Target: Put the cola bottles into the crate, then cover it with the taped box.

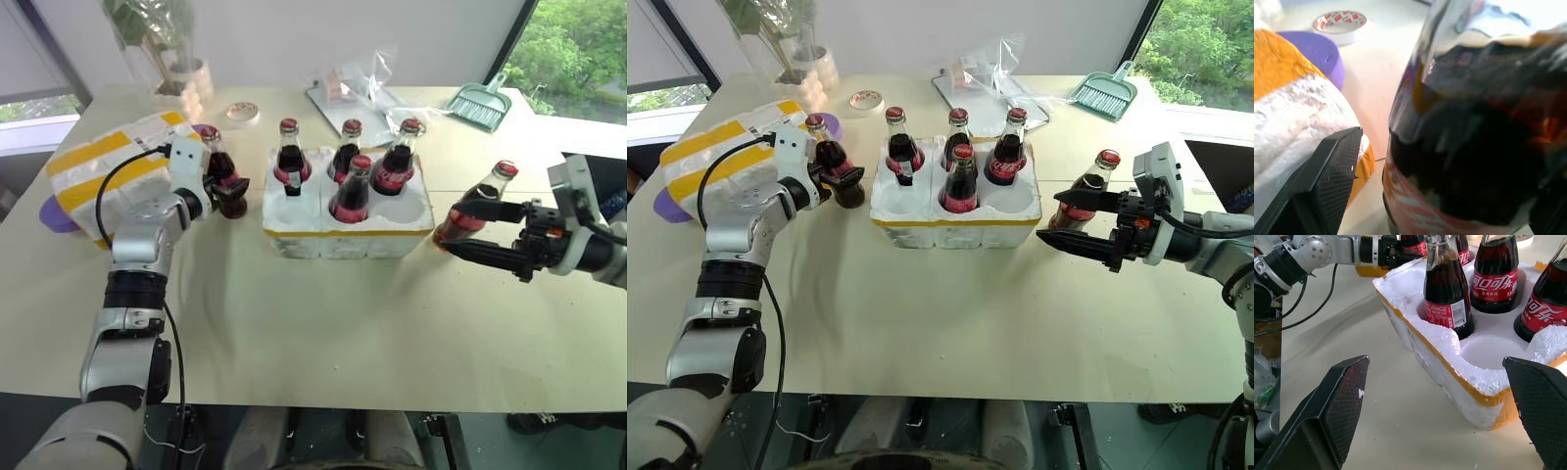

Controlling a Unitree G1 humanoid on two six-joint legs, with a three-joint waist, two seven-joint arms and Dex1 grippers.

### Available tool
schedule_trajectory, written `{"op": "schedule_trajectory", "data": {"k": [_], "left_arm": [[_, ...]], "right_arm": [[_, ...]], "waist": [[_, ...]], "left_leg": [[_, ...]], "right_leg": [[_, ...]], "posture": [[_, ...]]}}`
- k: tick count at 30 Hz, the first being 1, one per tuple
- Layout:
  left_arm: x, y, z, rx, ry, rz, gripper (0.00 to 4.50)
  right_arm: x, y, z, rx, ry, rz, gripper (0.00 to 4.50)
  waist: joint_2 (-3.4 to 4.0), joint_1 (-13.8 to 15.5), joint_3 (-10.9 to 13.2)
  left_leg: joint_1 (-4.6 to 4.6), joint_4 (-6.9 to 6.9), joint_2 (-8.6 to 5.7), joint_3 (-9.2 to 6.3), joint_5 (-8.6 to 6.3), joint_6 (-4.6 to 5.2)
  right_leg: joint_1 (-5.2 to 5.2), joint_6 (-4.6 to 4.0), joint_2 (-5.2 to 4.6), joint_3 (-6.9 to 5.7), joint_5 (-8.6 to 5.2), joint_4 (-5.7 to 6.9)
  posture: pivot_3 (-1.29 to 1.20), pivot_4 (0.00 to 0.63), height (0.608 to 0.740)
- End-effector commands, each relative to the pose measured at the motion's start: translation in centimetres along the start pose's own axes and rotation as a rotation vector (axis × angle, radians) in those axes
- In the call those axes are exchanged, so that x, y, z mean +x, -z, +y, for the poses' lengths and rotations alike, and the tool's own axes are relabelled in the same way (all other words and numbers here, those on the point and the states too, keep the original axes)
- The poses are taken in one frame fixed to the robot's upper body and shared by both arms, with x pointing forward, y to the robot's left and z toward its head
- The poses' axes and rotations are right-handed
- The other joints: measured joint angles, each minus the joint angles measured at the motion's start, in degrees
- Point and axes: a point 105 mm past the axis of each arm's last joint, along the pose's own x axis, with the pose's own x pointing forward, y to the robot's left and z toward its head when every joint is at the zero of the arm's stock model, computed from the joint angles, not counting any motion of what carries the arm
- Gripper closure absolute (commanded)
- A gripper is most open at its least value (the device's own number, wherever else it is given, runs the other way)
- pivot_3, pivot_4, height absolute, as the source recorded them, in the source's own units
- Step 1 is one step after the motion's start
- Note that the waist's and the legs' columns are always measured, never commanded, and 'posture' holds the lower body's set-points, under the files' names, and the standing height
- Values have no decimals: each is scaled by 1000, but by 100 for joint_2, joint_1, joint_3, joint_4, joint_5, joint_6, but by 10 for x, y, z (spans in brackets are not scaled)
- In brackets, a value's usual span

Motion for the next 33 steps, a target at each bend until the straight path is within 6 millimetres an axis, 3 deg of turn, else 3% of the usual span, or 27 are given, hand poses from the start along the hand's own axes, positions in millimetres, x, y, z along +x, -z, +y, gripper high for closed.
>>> {"op": "schedule_trajectory", "data": {"k": [1,5,12,14,17,23,27,29,33], "left_arm": [[-3,-31,-1,56,29,-93,1736],[-22,-62,-2,33,147,-170,1678],[-89,-134,-41,99,648,-245,1678],[-96,-146,-50,105,726,-254,1678],[-90,-155,-68,111,792,-260,1678],[-60,-130,-96,182,854,-188,1678],[-35,-90,-107,228,867,-96,1678],[-32,-78,-109,271,882,-66,1678],[-33,-73,-111,305,919,-58,1678]], "right_arm": [[-5,-11,2,-45,7,-36,0],[-7,-11,2,-48,10,-29,0],[-11,-11,2,-54,16,-21,0],[-10,-11,1,-54,19,-23,0],[-8,-10,3,-54,20,-26,0],[-8,-10,6,-52,42,-39,0],[-13,-9,7,-43,67,-45,0],[-14,-8,7,-41,75,-46,0],[-15,-7,8,-34,87,-47,0]], "waist": [[-1,-1,0],[-3,-8,2],[-21,-17,13],[-20,4,12],[-19,7,11],[-20,-12,11],[-20,-21,12],[-20,-28,12],[-21,-11,12]], "left_leg": [[-1,0,0,0,0,0],[-11,0,0,0,0,-1],[-63,4,0,2,22,-36],[-58,6,-1,1,21,-34],[-38,7,-2,-1,6,-9],[-18,6,-1,0,6,-7],[-22,3,-1,2,13,-19],[-22,1,0,4,12,-16],[-28,2,0,3,5,-4]], "right_leg": [[0,0,0,0,0,0],[-11,0,1,0,0,-1],[-64,-1,1,1,1,12],[-55,-1,0,0,1,8],[-29,-1,1,-1,0,2],[-13,-1,4,0,0,5],[-19,-1,3,0,0,3],[-20,-1,2,1,0,1],[-23,-1,1,1,0,1]], "posture": [[0,150,738],[0,150,738],[0,150,738],[0,150,738],[0,150,738],[0,150,738],[0,150,738],[0,150,738],[0,150,738]]}}
